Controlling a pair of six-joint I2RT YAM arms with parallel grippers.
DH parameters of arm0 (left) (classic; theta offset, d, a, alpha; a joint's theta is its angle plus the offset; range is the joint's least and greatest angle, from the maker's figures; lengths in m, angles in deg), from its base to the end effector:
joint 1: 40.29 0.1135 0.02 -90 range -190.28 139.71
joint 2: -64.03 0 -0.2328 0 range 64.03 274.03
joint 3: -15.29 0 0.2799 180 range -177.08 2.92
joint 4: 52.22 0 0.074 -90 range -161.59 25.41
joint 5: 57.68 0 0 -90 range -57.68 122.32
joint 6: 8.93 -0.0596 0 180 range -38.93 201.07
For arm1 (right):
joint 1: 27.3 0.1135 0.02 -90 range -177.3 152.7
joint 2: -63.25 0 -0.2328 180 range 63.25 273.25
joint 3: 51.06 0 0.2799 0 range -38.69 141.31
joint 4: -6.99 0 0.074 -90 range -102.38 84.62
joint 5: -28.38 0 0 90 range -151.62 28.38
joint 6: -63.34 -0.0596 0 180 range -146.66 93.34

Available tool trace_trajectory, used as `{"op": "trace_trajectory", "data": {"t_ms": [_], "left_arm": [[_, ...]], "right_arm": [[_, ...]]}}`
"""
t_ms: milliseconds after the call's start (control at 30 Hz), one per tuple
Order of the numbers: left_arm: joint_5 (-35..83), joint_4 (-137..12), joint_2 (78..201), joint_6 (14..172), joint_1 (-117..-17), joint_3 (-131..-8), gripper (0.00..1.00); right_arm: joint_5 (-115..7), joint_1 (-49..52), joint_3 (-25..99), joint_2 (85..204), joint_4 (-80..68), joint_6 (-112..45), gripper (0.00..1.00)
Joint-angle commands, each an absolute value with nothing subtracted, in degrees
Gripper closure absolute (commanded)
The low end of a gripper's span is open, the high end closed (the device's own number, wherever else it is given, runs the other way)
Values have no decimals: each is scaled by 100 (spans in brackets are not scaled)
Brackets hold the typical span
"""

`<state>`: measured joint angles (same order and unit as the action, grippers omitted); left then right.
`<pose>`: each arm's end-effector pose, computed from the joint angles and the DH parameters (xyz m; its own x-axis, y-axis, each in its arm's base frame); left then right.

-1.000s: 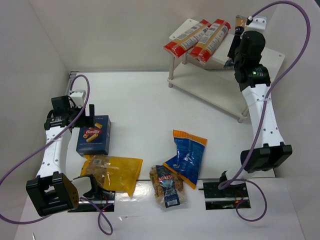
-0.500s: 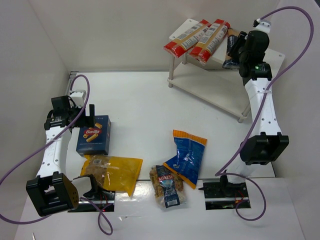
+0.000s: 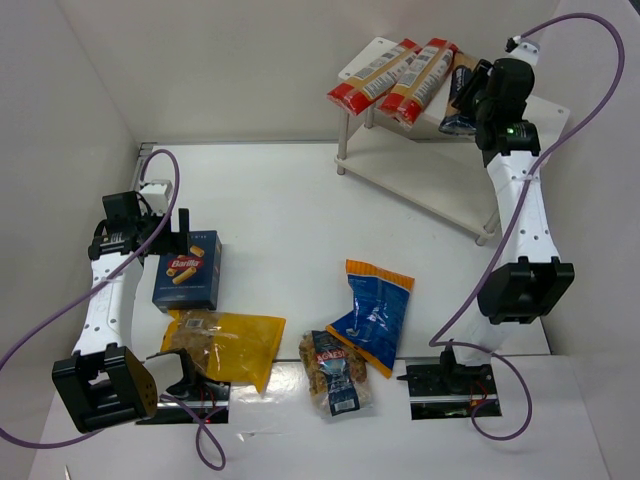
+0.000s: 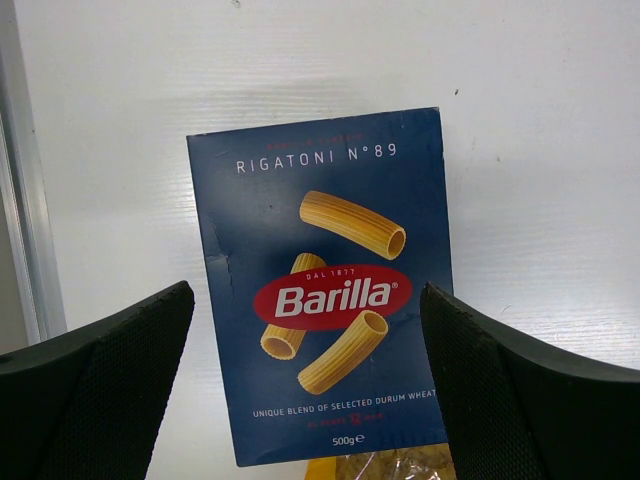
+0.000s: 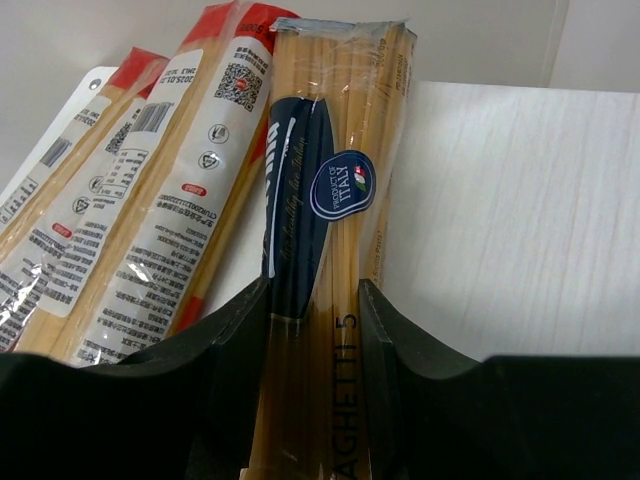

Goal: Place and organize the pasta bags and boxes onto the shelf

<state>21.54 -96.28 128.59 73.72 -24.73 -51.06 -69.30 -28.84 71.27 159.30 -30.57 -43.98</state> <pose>0.2899 0.0692 0.2433 -0.6593 -0.0531 -0.7500 -0.0462 0.9985 -0.0301 0.4256 -0.0194 0.4429 -0.1397 0.2989 -0.9440 0.2087 0.9408 0.2670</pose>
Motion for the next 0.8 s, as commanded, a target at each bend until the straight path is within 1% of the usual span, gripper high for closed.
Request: {"op": "trace_trajectory", "data": {"t_ms": [0, 433, 600, 767], "left_arm": [[2028, -9527, 12766, 7343, -2499, -5052, 1], [2028, -9527, 12828, 7343, -2499, -5052, 1], [2028, -9527, 12828, 7343, -2499, -5052, 1], [2028, -9527, 12828, 7343, -2499, -5052, 1]], "right_arm": [[-6602, -2642, 7443, 15976, -2393, -4644, 100], [-6487, -2414, 7267, 16028, -2340, -4652, 100], [-6619, -2299, 7162, 15967, -2279, -4547, 100], [-6347, -2299, 7109, 15967, -2226, -4547, 100]]}}
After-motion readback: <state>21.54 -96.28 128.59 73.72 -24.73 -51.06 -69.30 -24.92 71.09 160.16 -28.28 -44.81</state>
